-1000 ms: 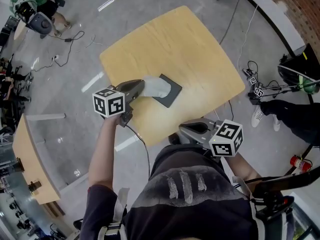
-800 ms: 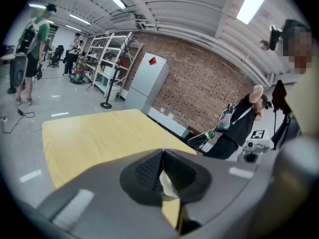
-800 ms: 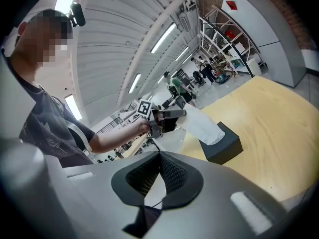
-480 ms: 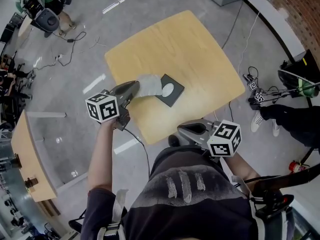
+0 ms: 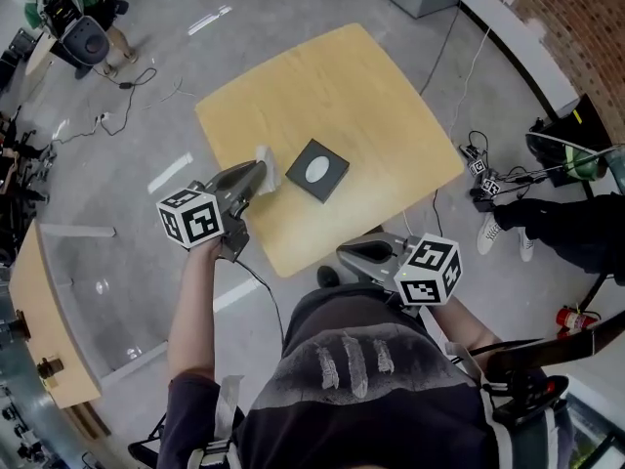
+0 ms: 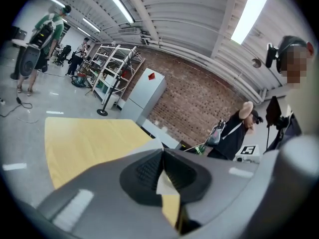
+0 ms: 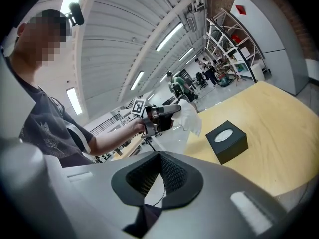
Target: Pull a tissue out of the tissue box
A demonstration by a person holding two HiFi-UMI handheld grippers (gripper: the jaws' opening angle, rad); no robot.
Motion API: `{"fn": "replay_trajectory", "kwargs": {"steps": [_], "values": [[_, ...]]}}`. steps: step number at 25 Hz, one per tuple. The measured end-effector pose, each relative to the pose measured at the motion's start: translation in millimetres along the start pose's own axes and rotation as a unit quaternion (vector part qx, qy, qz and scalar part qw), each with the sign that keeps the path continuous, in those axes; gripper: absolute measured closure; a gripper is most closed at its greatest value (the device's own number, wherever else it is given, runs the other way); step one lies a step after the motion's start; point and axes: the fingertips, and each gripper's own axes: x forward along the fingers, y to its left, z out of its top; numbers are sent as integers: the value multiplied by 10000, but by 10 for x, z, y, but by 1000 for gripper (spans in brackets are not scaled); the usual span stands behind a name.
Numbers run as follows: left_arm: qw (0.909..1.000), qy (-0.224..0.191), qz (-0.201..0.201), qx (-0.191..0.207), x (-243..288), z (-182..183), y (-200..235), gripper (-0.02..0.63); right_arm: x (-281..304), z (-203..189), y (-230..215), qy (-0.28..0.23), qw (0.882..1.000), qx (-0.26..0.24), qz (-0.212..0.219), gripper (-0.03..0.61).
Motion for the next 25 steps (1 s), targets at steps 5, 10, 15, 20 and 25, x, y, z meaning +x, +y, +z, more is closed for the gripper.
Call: {"fn": "replay_trajectory", "kwargs": {"steps": [5,10,15,20,25], "values": [[9975,73,-698,-4,342,-93,-458,607,-147,-183,26,-25,9993,-6,-375,580],[9928,177,-1187,20,869,-16,-989,607,-387,-233,-81,-23,9990,-20,-438,580],[9869,130,-1590,-254,1511,158,-1431,607,-677,-107,-393,-105,9996,77,-259,580],[9795,-754,-1433,-1195,2044,413,-1479,607,-1126,23,-870,-170,9991,390,-85,580],[9687,-1129,-545,-2143,2301,-65,-1108,607,-1461,105,-1339,-135,9983,532,-181,580]]}}
